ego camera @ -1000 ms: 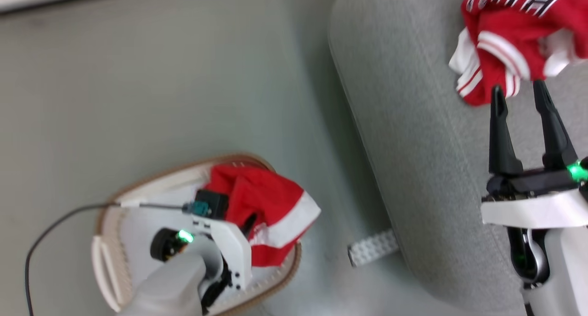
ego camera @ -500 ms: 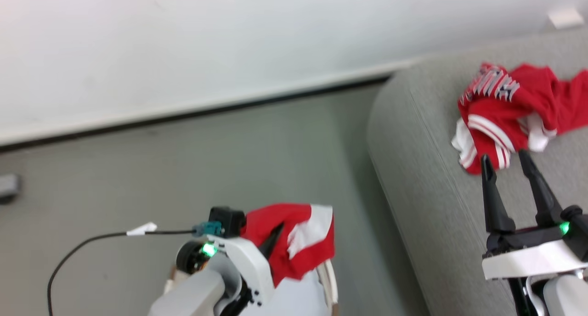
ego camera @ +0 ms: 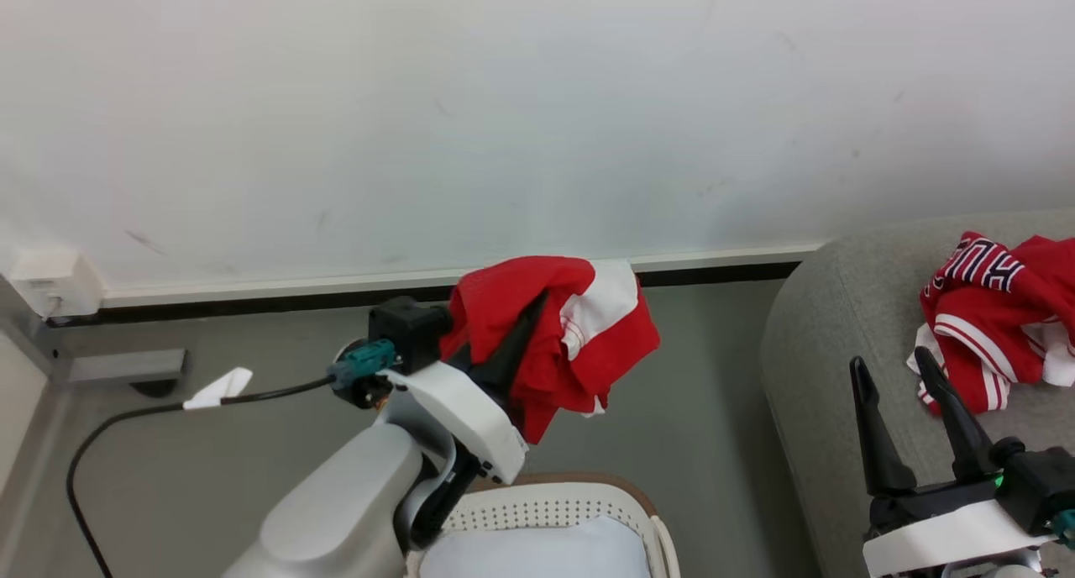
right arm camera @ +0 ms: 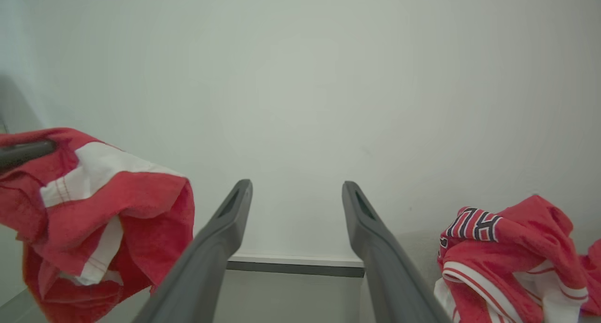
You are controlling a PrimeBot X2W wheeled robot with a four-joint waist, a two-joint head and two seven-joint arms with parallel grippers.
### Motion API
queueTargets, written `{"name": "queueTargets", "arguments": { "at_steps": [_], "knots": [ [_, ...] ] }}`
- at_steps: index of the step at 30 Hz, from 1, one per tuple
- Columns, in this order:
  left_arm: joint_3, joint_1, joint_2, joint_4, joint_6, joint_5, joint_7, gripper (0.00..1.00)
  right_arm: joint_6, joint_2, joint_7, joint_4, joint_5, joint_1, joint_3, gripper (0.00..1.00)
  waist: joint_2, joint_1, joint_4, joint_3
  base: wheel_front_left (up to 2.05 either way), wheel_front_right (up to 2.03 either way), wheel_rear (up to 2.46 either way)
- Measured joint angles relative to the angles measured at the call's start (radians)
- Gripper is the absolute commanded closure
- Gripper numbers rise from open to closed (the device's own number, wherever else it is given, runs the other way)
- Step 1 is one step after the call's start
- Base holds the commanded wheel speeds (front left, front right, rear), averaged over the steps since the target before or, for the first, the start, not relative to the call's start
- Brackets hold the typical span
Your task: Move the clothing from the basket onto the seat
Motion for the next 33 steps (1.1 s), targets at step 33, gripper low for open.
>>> {"name": "queueTargets", "arguments": {
  "at_steps": [33],
  "knots": [
    [0.004,0.001,0.055,-0.225,0.074,0.049,0.034,1.00,0.000,-0.041,0.000,0.073,0.014,-0.078,0.347,0.00,0.0000,0.0003,0.030,-0.020,0.00,0.00,0.00]
  ]
}}
